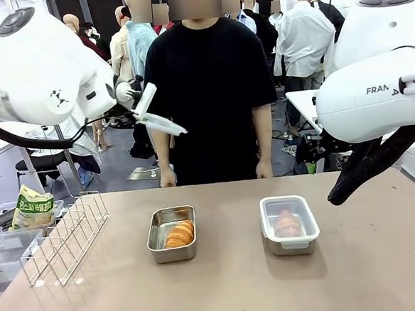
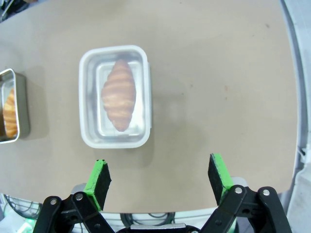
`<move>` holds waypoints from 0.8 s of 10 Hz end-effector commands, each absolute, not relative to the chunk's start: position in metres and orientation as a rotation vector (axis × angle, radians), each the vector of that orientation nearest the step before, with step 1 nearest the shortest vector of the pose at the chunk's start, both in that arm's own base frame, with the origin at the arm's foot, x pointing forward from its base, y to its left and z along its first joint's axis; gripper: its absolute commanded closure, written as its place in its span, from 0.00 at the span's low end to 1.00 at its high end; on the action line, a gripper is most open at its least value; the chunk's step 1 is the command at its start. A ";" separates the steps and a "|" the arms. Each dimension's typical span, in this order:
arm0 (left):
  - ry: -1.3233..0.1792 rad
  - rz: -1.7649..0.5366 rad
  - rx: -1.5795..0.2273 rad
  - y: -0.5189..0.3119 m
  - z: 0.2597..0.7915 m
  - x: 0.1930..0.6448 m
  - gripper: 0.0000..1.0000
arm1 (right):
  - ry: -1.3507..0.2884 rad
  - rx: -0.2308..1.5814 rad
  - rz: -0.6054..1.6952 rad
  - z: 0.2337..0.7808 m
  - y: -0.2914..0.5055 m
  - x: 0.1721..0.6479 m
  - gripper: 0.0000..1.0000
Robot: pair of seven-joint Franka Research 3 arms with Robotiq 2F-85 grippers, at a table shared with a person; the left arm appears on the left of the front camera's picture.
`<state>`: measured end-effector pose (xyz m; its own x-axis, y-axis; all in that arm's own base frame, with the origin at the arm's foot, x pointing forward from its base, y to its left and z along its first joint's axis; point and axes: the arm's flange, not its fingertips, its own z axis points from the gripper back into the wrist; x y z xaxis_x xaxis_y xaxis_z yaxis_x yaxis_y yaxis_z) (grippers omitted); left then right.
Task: Place the bread in airtight containers.
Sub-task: Pick up one Airtight Container lid and hand it to the human.
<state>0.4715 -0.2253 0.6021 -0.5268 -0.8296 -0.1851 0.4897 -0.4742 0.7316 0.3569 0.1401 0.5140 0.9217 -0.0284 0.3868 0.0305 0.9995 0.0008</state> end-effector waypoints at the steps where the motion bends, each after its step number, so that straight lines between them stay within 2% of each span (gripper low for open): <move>1: -0.879 -2.115 0.653 -0.229 0.605 0.480 1.00 | -0.396 -0.001 -0.028 0.515 0.139 0.357 0.00; 4: -0.892 -2.115 0.633 -0.220 0.609 0.487 1.00 | -0.396 -0.001 -0.028 0.515 0.139 0.357 0.00; 5: -0.864 -2.096 0.658 -0.244 0.602 0.473 1.00 | -0.396 -0.001 -0.028 0.515 0.139 0.357 0.00; 8: -0.864 -2.096 0.658 -0.244 0.602 0.473 1.00 | -0.396 -0.001 -0.028 0.515 0.139 0.357 0.00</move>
<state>0.4739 -0.2426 0.5998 -0.5890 -0.7918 -0.1615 0.4472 -0.4858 0.7510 0.3570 0.1398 0.5140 0.9217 -0.0292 0.3868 0.0313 0.9995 0.0008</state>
